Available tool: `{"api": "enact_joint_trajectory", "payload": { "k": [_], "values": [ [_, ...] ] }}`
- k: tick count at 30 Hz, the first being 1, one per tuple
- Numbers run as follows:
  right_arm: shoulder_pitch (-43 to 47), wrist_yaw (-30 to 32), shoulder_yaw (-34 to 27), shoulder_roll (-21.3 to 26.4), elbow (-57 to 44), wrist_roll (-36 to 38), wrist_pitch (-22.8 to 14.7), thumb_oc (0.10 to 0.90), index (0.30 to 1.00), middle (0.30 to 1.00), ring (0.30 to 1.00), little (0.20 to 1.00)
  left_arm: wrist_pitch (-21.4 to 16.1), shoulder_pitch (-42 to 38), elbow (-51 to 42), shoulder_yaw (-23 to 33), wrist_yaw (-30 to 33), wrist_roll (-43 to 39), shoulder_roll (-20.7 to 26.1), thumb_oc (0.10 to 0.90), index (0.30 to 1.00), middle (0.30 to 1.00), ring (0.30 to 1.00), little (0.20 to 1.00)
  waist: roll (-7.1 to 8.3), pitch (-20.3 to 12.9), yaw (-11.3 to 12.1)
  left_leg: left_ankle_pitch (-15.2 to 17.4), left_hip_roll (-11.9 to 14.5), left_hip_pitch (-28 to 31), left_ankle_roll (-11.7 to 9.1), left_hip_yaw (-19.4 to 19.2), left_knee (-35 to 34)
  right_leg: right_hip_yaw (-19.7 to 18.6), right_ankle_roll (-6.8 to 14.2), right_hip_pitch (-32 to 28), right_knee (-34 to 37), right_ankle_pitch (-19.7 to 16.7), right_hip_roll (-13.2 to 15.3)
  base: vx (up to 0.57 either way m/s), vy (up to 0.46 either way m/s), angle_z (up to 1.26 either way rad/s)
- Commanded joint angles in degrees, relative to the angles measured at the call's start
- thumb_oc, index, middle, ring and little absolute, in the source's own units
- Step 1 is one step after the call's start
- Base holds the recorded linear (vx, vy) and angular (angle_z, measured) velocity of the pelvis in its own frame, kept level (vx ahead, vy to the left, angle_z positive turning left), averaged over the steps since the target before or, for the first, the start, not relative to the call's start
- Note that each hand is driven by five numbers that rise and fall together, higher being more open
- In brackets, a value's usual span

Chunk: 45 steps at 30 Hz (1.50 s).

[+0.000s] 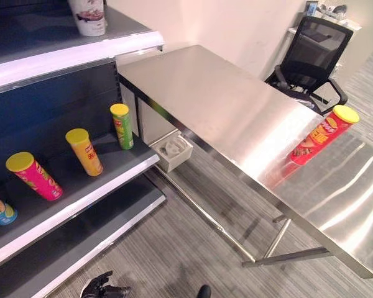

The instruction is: Put the goods on the table back onto the shelves and tidy them up.

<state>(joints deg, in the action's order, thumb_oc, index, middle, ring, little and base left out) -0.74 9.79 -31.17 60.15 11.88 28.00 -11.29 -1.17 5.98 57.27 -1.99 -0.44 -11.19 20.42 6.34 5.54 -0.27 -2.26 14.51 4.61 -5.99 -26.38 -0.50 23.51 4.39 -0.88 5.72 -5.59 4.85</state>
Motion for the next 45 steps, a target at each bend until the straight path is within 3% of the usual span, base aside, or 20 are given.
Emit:
{"api": "enact_joint_trajectory", "payload": {
  "k": [1,2,5,6,8,10,15,22,29,40,45],
  "values": [
    [5.9,0.3,-8.4,5.7,-1.3,3.9,-4.8,0.800,0.900,0.900,0.900,0.900,-1.5,-1.9,-2.0,-1.2,-0.2,-1.4,2.0,0.800,0.900,0.900,0.900,0.900,0.70,2.0,3.0,-5.6,6.1,-4.7,-5.8,4.3,9.3,0.9,5.0,-7.3,-0.7,5.6,2.1,-0.08,-0.334,0.22],
    [7.1,0.1,-7.0,5.7,-1.2,3.8,-4.7,0.800,0.900,0.900,0.900,0.900,-1.8,-1.9,-2.6,-1.5,0.0,-2.0,1.7,0.800,0.900,0.900,0.900,0.900,0.51,2.8,4.1,-7.0,5.1,-6.2,-5.0,6.5,11.1,1.2,4.5,-7.0,-0.7,5.0,2.3,-0.09,-0.197,0.11],
    [14.2,-0.8,1.0,7.1,0.0,2.7,-3.7,0.800,0.900,0.900,0.900,0.900,-2.2,-1.2,-3.7,-2.5,0.6,-3.3,0.6,0.800,0.900,0.900,0.900,0.900,1.41,3.5,8.2,-0.8,-6.2,-11.0,-2.4,23.9,7.3,-2.1,4.6,-6.0,-0.7,4.2,3.5,0.00,-0.048,-0.46],
    [14.9,-0.8,1.5,7.1,0.2,2.6,-3.7,0.800,0.900,0.900,0.900,0.900,-2.2,-1.2,-3.6,-2.3,0.6,-3.4,0.5,0.800,0.900,0.900,0.900,0.900,1.49,3.5,7.9,-1.0,-6.4,-11.1,-2.2,23.9,7.1,-2.0,4.7,-5.8,-0.7,4.1,3.7,0.06,-0.034,-0.97],
    [19.8,-0.4,5.6,7.5,0.9,2.2,-3.9,0.800,0.900,0.900,0.900,0.900,-2.5,-1.0,-4.0,-2.7,0.9,-3.9,0.3,0.800,0.900,0.900,0.900,0.900,1.22,3.4,9.2,-1.2,-10.3,-12.3,-1.5,30.3,4.0,-4.0,4.8,-5.4,-0.7,3.7,3.2,0.08,-0.007,-0.81],
    [25.0,0.2,11.1,5.6,1.6,0.3,-3.4,0.800,0.900,0.900,0.900,0.900,-2.3,0.0,-4.4,-2.7,0.9,-4.7,0.1,0.800,0.900,0.900,0.900,0.900,0.27,2.9,9.9,-0.1,-11.7,-10.9,-0.2,32.7,2.3,-7.1,5.1,-5.1,-0.7,3.4,2.6,0.16,0.089,-0.55],
    [25.7,0.3,14.0,1.7,0.1,-2.5,-1.6,0.800,0.900,0.900,0.900,0.900,-2.0,-0.1,-2.8,-3.4,0.5,-4.1,0.3,0.800,0.900,0.900,0.900,0.900,-0.83,1.1,9.2,-1.3,-12.0,-6.2,0.8,29.6,-3.8,-8.0,5.4,-5.6,-0.7,3.1,3.6,0.13,0.136,-0.73],
    [26.1,-1.2,16.8,-1.3,0.2,-1.9,-0.7,0.800,0.900,0.900,0.900,0.900,-1.9,-0.4,-1.7,-2.9,0.8,-4.7,0.3,0.800,0.900,0.900,0.900,0.900,-0.60,0.4,9.2,-0.1,-12.9,-4.5,2.3,27.4,-4.5,-8.7,6.0,-5.8,-0.9,2.9,4.8,0.07,0.068,-0.16],
    [26.0,-2.4,17.6,-2.2,0.6,-0.5,-0.4,0.800,0.900,0.900,0.900,0.900,-1.6,-0.1,-1.0,-2.8,0.5,-5.0,-0.2,0.800,0.900,0.900,0.900,0.900,-0.07,-0.2,9.3,0.7,-13.0,-3.9,2.7,27.2,-4.5,-8.0,6.7,-6.3,-0.8,2.9,5.4,0.06,0.023,0.03],
    [25.9,-0.7,13.1,-5.3,-0.8,6.0,-4.4,0.800,0.900,0.900,0.900,0.900,-1.5,1.3,-0.8,-2.5,0.8,-4.8,-0.8,0.800,0.900,0.900,0.900,0.900,-0.17,-1.2,10.1,0.8,-12.9,-3.6,2.2,28.3,-4.5,-6.0,6.7,-7.4,-0.7,3.9,5.4,0.02,-0.006,0.02],
    [26.3,-4.0,18.4,-4.8,0.9,4.0,-1.4,0.800,0.900,0.900,0.900,0.900,-1.3,1.9,-1.2,-3.0,-0.1,-4.3,-0.7,0.800,0.900,0.900,0.900,0.900,-0.19,-1.4,11.2,0.5,-12.8,-3.5,1.8,28.8,-4.5,-5.0,6.5,-7.9,-0.7,4.3,5.3,0.00,-0.021,0.10]
  ]
}}
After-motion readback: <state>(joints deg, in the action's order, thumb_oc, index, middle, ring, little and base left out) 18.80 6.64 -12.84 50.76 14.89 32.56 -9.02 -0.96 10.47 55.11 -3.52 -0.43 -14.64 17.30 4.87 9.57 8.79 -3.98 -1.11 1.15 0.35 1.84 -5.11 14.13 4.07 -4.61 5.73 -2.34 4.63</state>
